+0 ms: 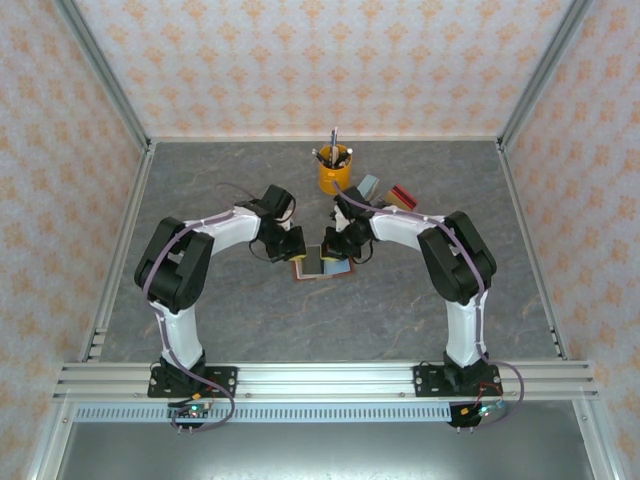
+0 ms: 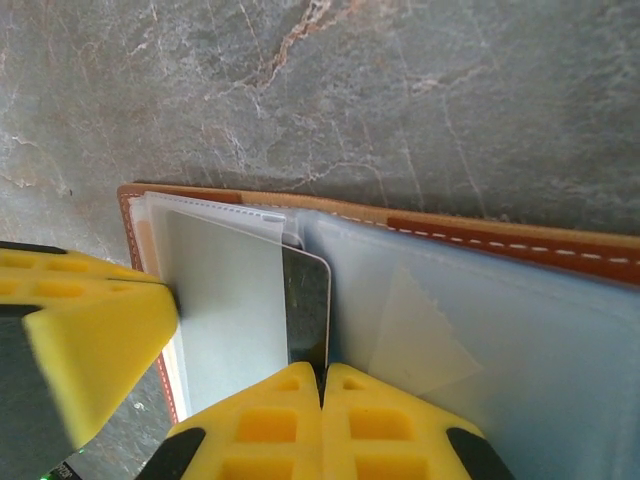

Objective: Take the credit cards out of the card holder

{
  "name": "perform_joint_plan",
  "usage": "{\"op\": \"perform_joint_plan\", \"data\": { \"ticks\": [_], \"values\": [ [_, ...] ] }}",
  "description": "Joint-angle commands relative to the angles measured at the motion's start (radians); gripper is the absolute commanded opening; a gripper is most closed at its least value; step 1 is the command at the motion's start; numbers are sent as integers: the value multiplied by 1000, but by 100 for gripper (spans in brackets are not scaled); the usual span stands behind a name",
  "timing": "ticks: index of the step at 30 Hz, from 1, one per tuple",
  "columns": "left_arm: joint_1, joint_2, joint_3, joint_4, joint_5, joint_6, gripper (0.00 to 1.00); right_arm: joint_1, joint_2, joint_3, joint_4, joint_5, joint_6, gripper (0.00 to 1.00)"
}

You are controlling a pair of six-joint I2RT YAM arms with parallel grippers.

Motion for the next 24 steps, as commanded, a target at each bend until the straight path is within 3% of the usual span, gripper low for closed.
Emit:
{"op": "perform_joint_plan", "data": {
  "ticks": [1, 9, 16, 24],
  "values": [
    [1, 36, 14, -47, -58, 21, 8, -1, 35, 36, -55, 58, -36, 5],
    [0, 47, -4, -39, -74, 17, 8, -2, 14, 27, -38, 111, -60, 5],
    [0, 62, -11, -39, -75, 18, 7, -2, 18, -7, -5, 28, -21, 26],
    [0, 66, -24, -33, -81, 16, 7, -2, 31, -24, 31, -20, -4, 23]
  ]
}}
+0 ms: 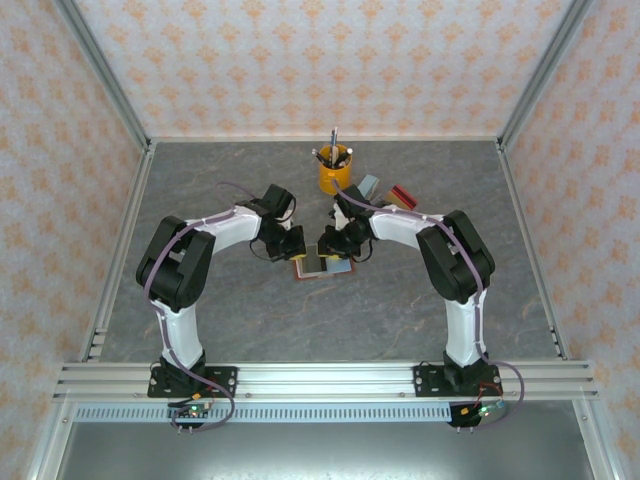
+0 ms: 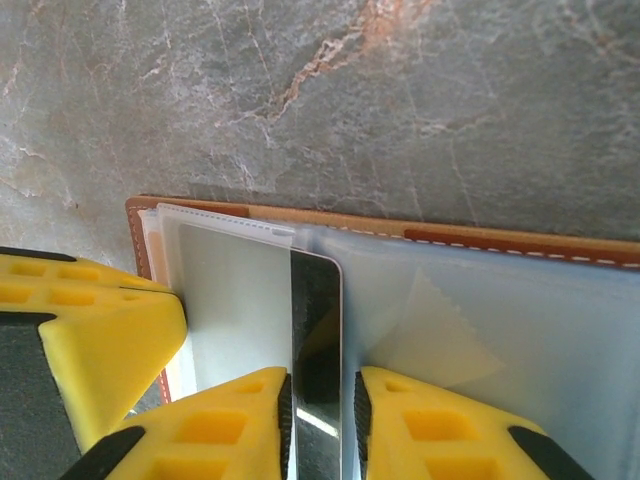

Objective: Take the credit cards out of the card holder

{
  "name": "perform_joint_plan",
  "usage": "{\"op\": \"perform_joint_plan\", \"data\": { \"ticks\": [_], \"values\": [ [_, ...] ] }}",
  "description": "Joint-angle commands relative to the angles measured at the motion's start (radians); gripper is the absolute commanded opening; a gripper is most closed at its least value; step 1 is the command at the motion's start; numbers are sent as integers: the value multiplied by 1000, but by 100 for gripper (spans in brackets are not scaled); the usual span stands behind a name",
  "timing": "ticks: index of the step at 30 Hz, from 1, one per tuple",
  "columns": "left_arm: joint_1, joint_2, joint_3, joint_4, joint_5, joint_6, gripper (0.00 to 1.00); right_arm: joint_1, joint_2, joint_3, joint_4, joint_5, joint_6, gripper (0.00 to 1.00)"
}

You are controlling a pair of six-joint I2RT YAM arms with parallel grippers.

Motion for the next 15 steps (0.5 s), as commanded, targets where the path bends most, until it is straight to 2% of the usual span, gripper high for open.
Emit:
{"op": "perform_joint_plan", "data": {
  "ticks": [1, 9, 15],
  "values": [
    [0, 58, -34, -37, -73, 10, 7, 1, 21, -25, 5, -15, 8, 22],
    [1, 57, -38, -49, -92, 11, 7, 1, 2, -40, 11, 4, 5, 9],
    [2, 40, -39, -65, -112, 24, 11, -36, -47, -96, 10, 25, -6, 6]
  ]
}}
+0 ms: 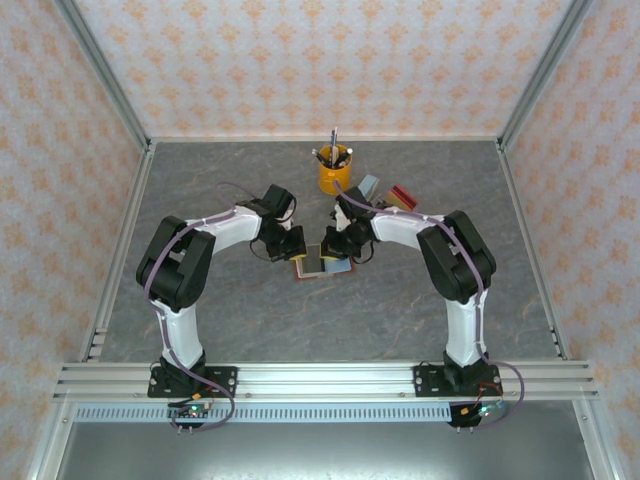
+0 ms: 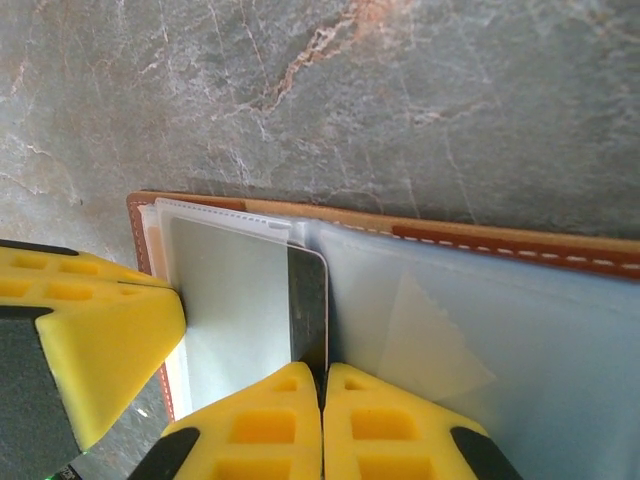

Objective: Take the credit cards out of the card holder

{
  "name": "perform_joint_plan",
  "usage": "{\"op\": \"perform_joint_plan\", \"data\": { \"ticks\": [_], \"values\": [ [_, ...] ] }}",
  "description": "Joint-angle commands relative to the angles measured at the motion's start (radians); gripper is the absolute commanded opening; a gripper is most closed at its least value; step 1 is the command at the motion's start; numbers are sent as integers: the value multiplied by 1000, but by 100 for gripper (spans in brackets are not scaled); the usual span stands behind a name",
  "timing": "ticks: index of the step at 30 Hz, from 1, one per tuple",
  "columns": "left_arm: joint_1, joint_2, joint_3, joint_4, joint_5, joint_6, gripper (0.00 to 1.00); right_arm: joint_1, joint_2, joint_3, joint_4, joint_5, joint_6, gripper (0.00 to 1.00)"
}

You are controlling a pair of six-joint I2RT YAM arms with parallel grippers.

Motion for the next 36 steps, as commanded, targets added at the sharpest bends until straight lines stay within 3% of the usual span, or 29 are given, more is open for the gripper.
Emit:
{"op": "perform_joint_plan", "data": {
  "ticks": [1, 9, 20, 29, 36],
  "values": [
    [3, 38, -39, -66, -105, 22, 11, -33, -39, -62, -32, 42, -17, 6],
    [3, 9, -26, -31, -51, 9, 13, -64, -117, -125, 19, 1, -14, 0],
    [12, -82, -28, 55, 13, -47, 27, -95, -239, -191, 41, -21, -7, 0],
    [33, -174, -97, 222, 135, -102, 53, -135, -311, -200, 62, -110, -8, 0],
    [46, -236, -148, 477, 335, -274, 73, -216, -388, -224, 214, -339, 73, 0]
  ]
}}
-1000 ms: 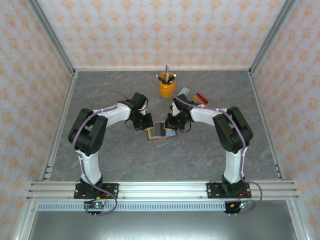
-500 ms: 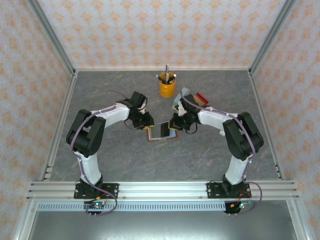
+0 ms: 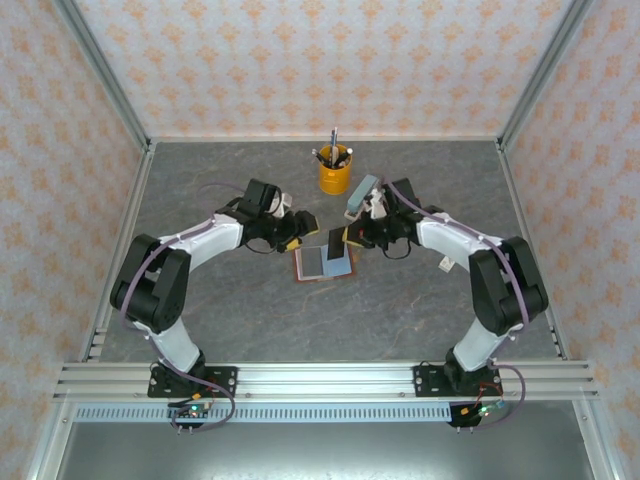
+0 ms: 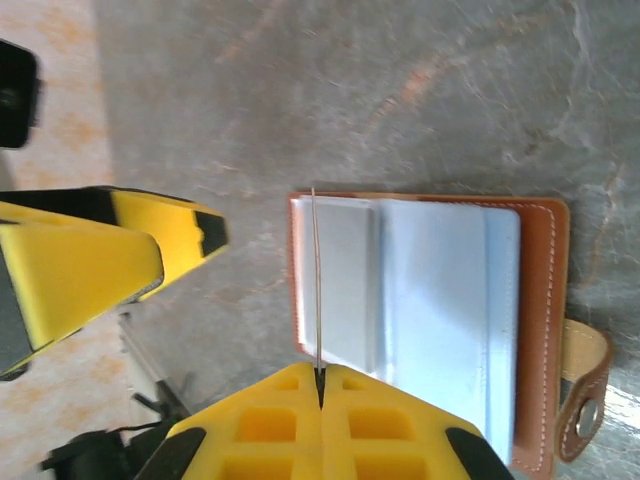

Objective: Take the credit cards out of the card holder

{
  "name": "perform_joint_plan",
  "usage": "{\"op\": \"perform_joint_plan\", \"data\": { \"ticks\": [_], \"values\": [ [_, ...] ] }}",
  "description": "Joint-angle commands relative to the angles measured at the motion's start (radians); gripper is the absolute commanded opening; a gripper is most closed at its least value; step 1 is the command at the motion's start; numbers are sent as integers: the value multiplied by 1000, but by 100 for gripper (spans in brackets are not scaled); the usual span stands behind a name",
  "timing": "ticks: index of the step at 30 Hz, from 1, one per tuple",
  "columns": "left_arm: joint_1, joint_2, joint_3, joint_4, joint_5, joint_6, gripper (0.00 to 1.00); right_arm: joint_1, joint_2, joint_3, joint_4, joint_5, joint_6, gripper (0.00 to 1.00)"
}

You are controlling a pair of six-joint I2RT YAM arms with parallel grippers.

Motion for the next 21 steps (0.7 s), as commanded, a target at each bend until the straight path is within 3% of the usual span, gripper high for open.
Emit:
{"op": "perform_joint_plan", "data": {
  "ticks": [1, 8, 10, 21],
  "values": [
    [5, -35, -2, 162, 132, -102, 74, -28, -59, -10, 126, -154, 58, 0],
    [4, -31, -2, 350, 253, -234, 76, -55, -95, -10, 297, -287, 200, 0],
    [1, -32, 3, 402, 277, -265, 72, -61, -95, -12, 338, -302, 241, 0],
    [0, -42, -9, 576, 289, -370, 18, -69, -96, -16, 423, -313, 333, 0]
  ]
}}
